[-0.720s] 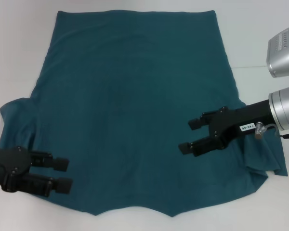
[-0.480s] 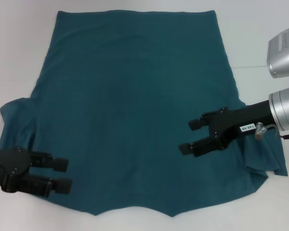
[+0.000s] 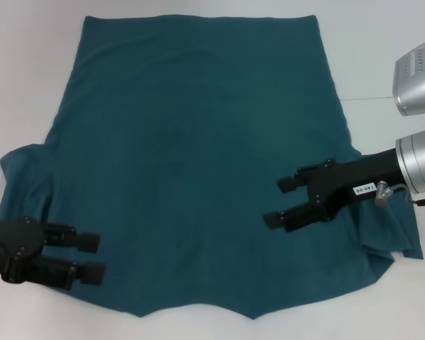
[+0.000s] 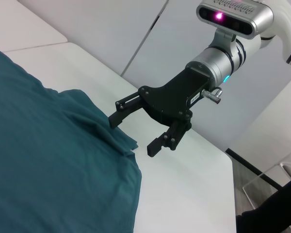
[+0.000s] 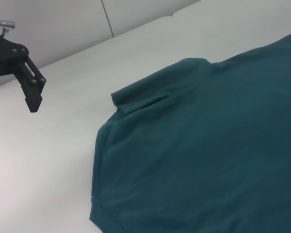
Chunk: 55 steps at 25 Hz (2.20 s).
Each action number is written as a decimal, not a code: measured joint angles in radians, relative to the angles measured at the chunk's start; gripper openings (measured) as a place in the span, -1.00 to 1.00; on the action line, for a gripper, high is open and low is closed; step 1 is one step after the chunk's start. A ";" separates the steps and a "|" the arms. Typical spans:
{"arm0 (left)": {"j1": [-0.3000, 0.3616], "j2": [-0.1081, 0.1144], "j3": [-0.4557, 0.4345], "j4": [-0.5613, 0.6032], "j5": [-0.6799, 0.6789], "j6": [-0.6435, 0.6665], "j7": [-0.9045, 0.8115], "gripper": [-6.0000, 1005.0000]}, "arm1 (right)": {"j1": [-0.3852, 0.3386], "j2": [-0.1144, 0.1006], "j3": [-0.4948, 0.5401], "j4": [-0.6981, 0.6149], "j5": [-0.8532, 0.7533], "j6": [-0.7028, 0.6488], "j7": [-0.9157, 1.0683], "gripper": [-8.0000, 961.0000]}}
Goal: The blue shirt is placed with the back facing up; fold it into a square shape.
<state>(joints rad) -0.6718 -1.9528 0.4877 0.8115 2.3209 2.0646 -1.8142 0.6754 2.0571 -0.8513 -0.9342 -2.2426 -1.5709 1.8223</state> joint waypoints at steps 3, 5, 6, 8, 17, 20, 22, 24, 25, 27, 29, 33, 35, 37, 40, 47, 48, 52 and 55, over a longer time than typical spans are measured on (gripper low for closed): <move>0.000 -0.001 -0.001 0.000 0.000 -0.001 -0.003 0.65 | 0.003 0.000 0.000 0.000 0.000 0.000 0.000 0.92; 0.000 -0.001 -0.005 0.004 0.000 -0.005 -0.010 0.65 | 0.005 0.000 0.000 0.000 0.000 0.002 0.000 0.92; 0.000 -0.001 -0.010 0.007 0.000 -0.011 -0.017 0.65 | 0.006 0.000 0.000 0.000 0.000 0.003 0.000 0.92; 0.002 -0.001 -0.023 0.011 0.003 -0.027 -0.036 0.65 | 0.008 0.000 0.000 0.000 0.000 0.004 -0.001 0.92; 0.038 0.008 -0.089 0.118 0.066 -0.220 -0.271 0.65 | 0.011 -0.001 -0.009 -0.008 0.000 0.028 0.005 0.93; 0.051 0.007 -0.092 0.135 0.121 -0.297 -0.312 0.65 | 0.015 -0.001 -0.010 -0.008 0.000 0.039 0.005 0.93; 0.053 0.004 -0.089 0.136 0.154 -0.342 -0.329 0.65 | 0.019 0.001 -0.012 -0.007 0.000 0.045 0.006 0.93; 0.054 0.000 -0.083 0.132 0.190 -0.392 -0.349 0.65 | 0.021 0.001 -0.012 -0.006 0.000 0.049 0.007 0.93; 0.054 -0.002 -0.081 0.127 0.207 -0.422 -0.359 0.65 | 0.022 0.002 -0.012 -0.006 0.000 0.049 0.008 0.93; 0.057 -0.004 -0.081 0.119 0.230 -0.477 -0.378 0.65 | 0.024 0.002 -0.013 -0.008 0.000 0.050 0.010 0.93; 0.062 -0.004 -0.081 0.116 0.238 -0.514 -0.395 0.65 | 0.029 0.002 -0.013 -0.009 0.000 0.050 0.012 0.93; 0.072 -0.005 -0.086 0.116 0.252 -0.569 -0.412 0.65 | 0.042 0.003 -0.013 -0.009 0.000 0.055 0.015 0.92; 0.076 -0.006 -0.086 0.118 0.268 -0.588 -0.418 0.65 | 0.048 0.006 -0.014 -0.008 0.000 0.057 0.015 0.92; 0.080 -0.010 -0.084 0.119 0.282 -0.606 -0.420 0.65 | 0.054 0.007 -0.015 -0.008 0.000 0.057 0.016 0.92; 0.089 -0.014 -0.082 0.122 0.293 -0.624 -0.417 0.65 | 0.060 0.009 -0.015 -0.009 0.000 0.057 0.020 0.92; 0.112 -0.029 -0.081 0.126 0.293 -0.650 -0.356 0.65 | 0.070 0.012 -0.020 -0.010 0.000 0.056 0.036 0.92; 0.115 -0.032 -0.081 0.126 0.293 -0.655 -0.344 0.65 | 0.070 0.012 -0.023 -0.011 0.000 0.055 0.039 0.92; 0.121 -0.041 -0.081 0.121 0.288 -0.680 -0.312 0.64 | 0.072 0.013 -0.031 -0.013 -0.001 0.051 0.049 0.93; 0.121 -0.049 -0.081 0.117 0.287 -0.681 -0.303 0.64 | 0.073 0.014 -0.044 -0.013 -0.002 0.052 0.050 0.93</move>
<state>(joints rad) -0.5509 -2.0014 0.4071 0.9289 2.6074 1.3832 -2.1172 0.7484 2.0707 -0.8949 -0.9467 -2.2441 -1.5194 1.8727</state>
